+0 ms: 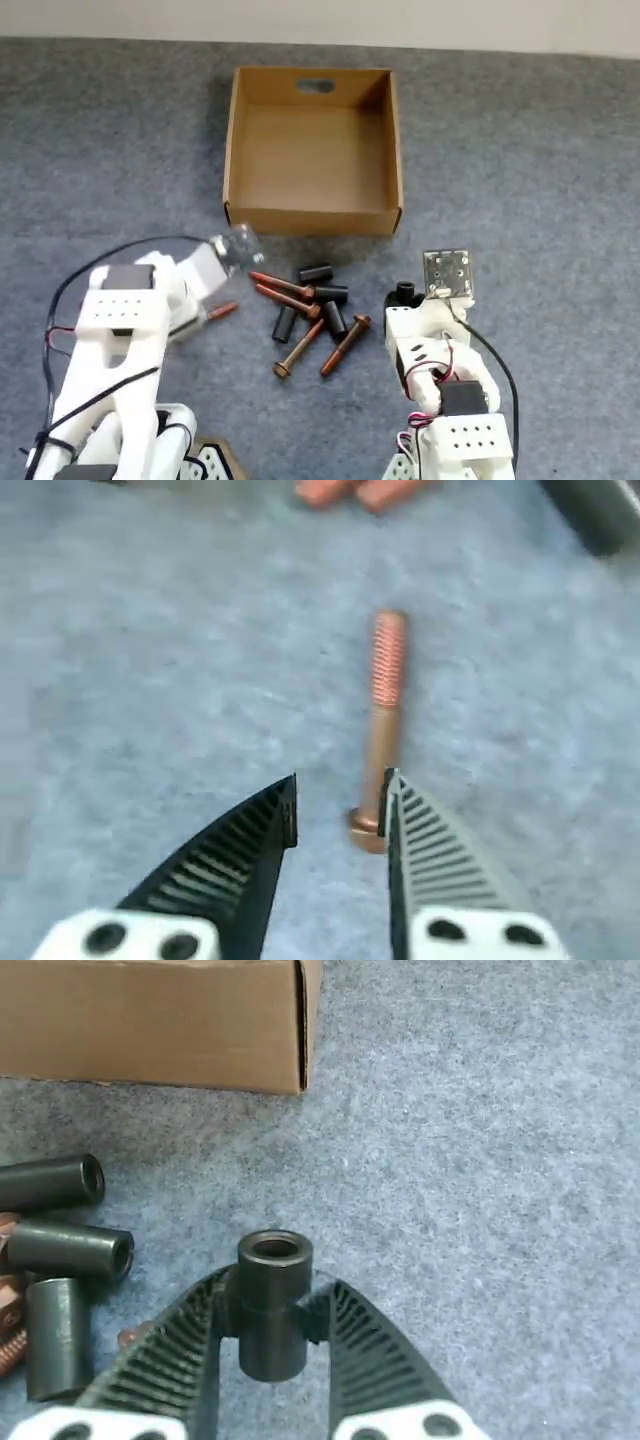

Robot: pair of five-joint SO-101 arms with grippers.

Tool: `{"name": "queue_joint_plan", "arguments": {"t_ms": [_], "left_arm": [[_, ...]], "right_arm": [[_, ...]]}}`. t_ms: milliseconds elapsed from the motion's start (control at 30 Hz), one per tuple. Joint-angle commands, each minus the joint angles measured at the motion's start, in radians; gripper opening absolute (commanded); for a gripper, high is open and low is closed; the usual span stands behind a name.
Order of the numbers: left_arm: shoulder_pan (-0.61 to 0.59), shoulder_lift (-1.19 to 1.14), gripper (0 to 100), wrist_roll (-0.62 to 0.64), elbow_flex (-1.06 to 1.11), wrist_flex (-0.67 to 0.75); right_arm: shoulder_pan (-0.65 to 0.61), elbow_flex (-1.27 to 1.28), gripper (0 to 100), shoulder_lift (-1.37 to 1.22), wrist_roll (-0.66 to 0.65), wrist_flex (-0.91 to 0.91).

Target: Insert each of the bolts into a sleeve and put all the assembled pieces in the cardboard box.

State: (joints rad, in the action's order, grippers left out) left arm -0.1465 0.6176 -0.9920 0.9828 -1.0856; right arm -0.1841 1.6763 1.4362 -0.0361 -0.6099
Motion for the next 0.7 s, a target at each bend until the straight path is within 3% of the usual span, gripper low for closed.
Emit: {"name": "queue_joint_plan", "arguments": {"t_ms": [0, 233, 400, 500, 667], "left_arm": [[0.008, 0.007, 16, 0.095, -0.122, -0.006], [0.028, -0.001, 16, 0.468, -0.105, -0.261], [0.031, -0.001, 16, 0.778, 0.031, -0.275], [0.028, -0.001, 16, 0.858, 0.084, -0.196], [-0.002, -0.001, 16, 0.99, 0.171, 0.089]], "right_arm": [[0.01, 0.044, 0.6, 0.016, 0.006, 0.013], [0.01, 0.044, 0.6, 0.018, 0.006, 0.013], [0.008, 0.044, 0.6, 0.019, 0.006, 0.013], [0.008, 0.044, 0.6, 0.019, 0.006, 0.013], [0.008, 0.044, 0.6, 0.019, 0.006, 0.013]]}}
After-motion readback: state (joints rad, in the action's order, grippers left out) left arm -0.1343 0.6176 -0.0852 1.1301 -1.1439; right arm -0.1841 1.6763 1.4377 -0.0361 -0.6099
